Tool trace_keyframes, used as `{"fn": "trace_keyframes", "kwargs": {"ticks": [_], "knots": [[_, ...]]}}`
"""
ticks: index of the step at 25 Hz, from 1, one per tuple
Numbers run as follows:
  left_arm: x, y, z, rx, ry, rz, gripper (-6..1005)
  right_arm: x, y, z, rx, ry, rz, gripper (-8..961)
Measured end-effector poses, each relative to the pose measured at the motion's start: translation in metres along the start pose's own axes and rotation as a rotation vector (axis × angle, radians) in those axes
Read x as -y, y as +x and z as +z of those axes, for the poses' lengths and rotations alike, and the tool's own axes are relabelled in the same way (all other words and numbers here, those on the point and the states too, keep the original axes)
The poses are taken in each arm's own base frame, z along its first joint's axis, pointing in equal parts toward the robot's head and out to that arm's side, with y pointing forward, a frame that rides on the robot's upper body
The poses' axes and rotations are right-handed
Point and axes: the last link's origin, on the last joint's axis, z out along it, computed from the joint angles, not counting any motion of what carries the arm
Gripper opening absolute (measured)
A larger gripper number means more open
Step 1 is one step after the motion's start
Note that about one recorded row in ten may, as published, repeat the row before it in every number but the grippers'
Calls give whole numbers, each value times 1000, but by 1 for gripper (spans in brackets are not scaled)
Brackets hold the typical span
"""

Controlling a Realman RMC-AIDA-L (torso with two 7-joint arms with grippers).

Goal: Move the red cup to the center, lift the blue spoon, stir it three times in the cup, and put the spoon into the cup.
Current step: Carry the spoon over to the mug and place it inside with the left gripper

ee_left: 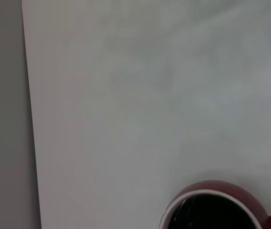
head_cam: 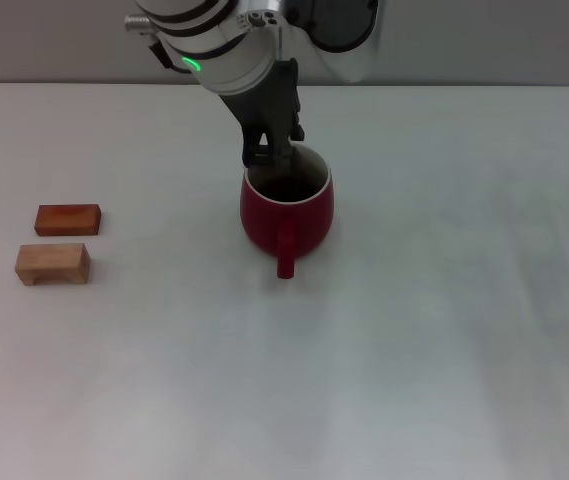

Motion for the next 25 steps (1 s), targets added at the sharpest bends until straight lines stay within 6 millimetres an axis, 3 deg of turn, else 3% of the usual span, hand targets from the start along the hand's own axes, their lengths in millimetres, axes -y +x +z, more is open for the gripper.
{"fn": "trace_keyframes", "kwargs": {"ticks": [15, 25], "knots": [[-9, -23, -5, 75, -56, -62, 170, 0, -1, 2, 6, -4, -3, 5], [-16, -13, -9, 36, -91, -39, 170, -2, -3, 3, 10, -8, -2, 6]]}}
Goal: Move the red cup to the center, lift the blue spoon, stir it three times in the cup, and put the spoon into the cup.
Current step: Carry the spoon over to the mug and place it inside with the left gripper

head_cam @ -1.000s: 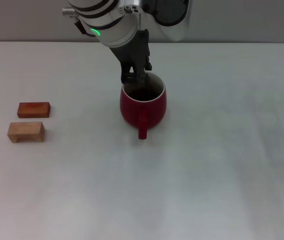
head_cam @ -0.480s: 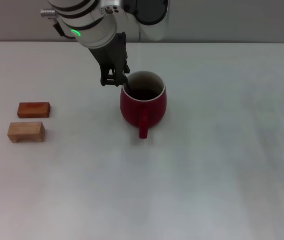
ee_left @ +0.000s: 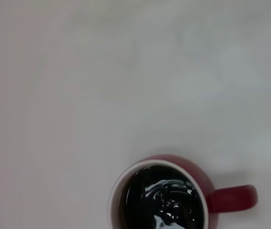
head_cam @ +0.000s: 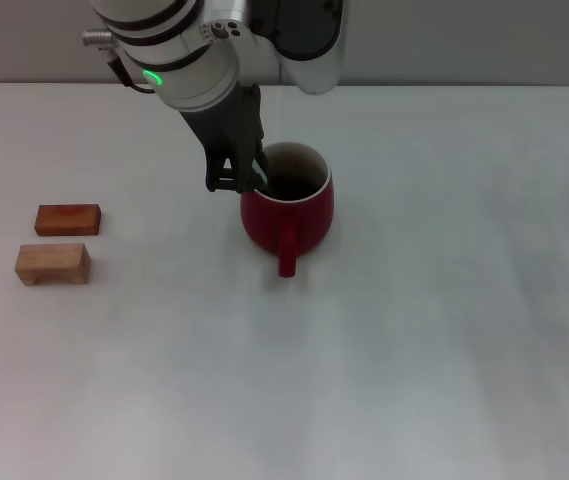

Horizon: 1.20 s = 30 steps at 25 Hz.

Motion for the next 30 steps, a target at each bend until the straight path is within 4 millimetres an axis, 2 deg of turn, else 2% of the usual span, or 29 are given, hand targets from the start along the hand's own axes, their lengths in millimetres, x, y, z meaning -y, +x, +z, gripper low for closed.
{"fn": "trace_keyframes", "kwargs": {"ticks": [5, 14, 22, 30], "knots": [[2, 15, -3, -57, 6, 36, 169, 0, 0, 0, 0, 0, 0, 6], [12, 23, -3, -104, 70, 49, 169, 0, 0, -1, -2, 1, 0, 6], [19, 12, 11, -44, 92, 17, 169, 0, 1, -1, -3, 2, 0, 6], [15, -1, 7, 3, 77, -17, 168, 0, 0, 0, 0, 0, 0, 6]]}}
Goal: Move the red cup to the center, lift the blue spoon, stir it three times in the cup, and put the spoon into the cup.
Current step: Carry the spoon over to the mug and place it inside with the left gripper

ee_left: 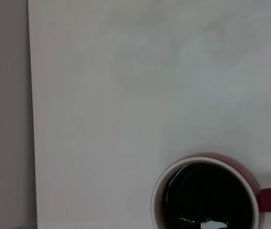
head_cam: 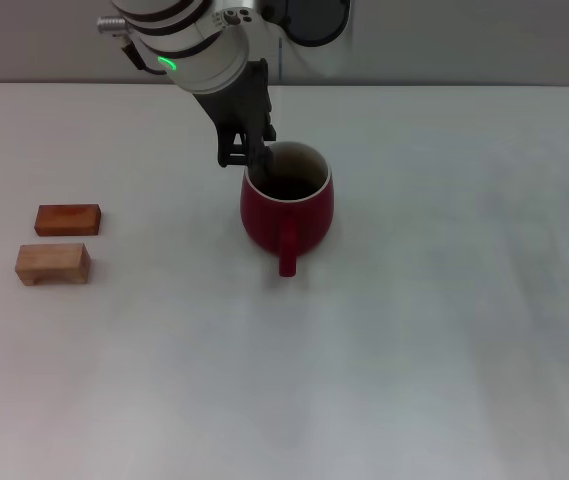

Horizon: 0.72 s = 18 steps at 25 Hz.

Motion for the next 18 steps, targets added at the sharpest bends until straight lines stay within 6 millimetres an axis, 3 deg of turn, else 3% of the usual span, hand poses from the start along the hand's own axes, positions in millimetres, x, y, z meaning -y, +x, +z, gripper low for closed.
{"fn": "trace_keyframes", "kwargs": {"ticks": [10, 18], "knots": [[-10, -9, -7, 39, -44, -12, 168, -2, -1, 1, 3, -12, -2, 6], [-15, -4, -16, 9, -59, 4, 167, -2, -1, 1, 4, -12, -2, 6]]}}
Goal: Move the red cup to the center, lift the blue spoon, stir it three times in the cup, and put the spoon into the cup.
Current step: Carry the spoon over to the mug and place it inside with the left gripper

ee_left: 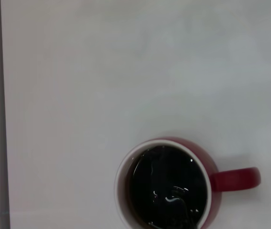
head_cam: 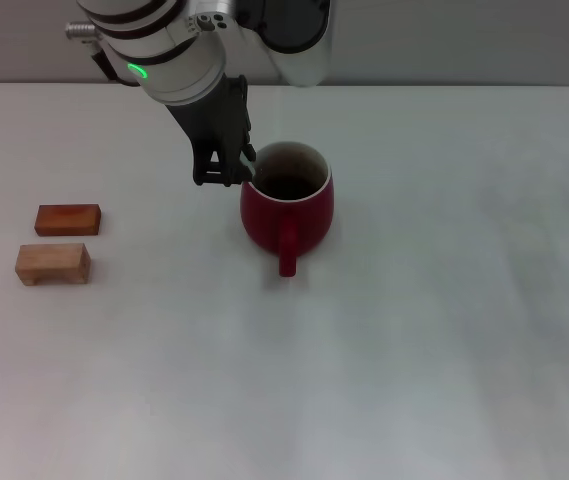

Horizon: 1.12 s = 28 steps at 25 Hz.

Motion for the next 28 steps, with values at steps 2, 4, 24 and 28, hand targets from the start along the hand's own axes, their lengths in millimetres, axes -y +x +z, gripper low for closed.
{"fn": "trace_keyframes", "kwargs": {"ticks": [2, 4, 24, 28], "knots": [[-1, 5, -1, -28, -7, 7, 167, 0, 0, 0, 0, 0, 0, 6], [-1, 7, -1, -40, -9, 11, 167, 0, 0, 0, -1, 1, 0, 6], [11, 30, 16, -137, 89, 49, 162, 2, 1, -4, 2, 7, 0, 6], [14, 25, 19, -108, 110, 31, 161, 2, 1, -4, 2, 8, 0, 6]]}}
